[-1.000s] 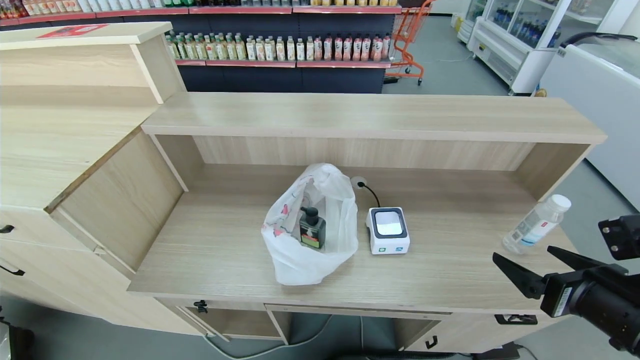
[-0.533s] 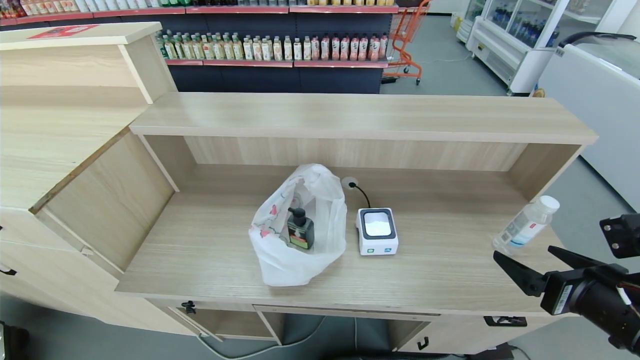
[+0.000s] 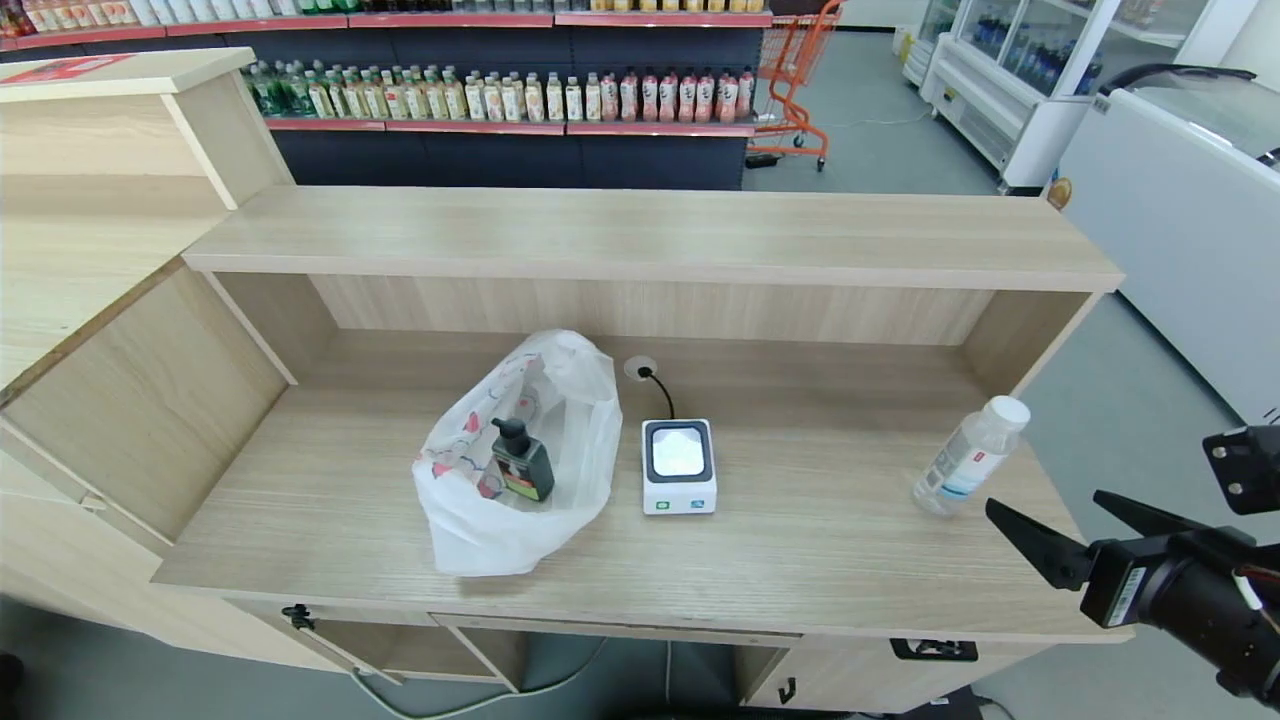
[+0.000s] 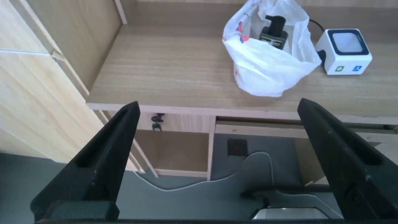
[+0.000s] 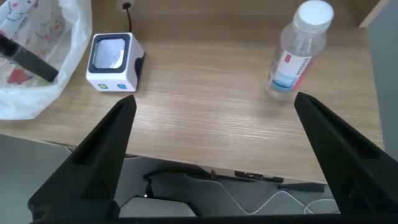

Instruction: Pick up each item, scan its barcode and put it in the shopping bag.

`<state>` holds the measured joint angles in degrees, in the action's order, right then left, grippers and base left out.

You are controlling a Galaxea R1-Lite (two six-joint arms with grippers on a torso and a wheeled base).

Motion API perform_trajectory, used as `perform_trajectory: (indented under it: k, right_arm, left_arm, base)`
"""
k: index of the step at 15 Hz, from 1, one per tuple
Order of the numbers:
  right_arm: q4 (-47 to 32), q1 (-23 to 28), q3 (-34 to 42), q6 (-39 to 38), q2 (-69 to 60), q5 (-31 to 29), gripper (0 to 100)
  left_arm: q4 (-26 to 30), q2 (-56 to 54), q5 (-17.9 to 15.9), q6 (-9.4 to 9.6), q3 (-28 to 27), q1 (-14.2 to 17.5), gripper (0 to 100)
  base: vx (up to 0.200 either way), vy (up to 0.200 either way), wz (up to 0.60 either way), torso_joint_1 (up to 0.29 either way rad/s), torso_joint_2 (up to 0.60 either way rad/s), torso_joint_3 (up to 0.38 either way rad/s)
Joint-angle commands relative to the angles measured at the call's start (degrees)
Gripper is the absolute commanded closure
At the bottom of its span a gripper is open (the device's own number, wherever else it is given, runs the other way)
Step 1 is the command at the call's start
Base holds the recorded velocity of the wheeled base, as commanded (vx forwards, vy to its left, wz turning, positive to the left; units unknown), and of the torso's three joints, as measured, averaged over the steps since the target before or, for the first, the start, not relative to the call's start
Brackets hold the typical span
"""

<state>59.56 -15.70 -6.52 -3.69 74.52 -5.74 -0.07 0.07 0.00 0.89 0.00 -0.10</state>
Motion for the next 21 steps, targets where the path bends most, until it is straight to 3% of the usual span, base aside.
perform_trajectory:
  k: [1,13,21]
  right_arm:
    - [0.0,0.0,0.0,-0.2,0.3,0.0,0]
    - [0.0,0.0,0.0,-0.9,0.5,0.0,0]
    - [0.3,0.2,-3.1,-2.2,9.9,0.5,0]
  left_arm:
    - [0.0,0.0,0.0,-0.01,0.0,0.0,0]
    - [0.0,0.0,0.0,-0.19,0.0,-0.1,0]
    - [0.0,0.0,0.0,-0.45,0.0,0.0,0]
  base:
    - [0.0,-0.2,0.0,0.007,0.0,0.002]
    - [0.0,-0.2,0.0,0.004,0.0,0.003]
    - [0.0,0.0,0.0,0.0,0.0,0.0]
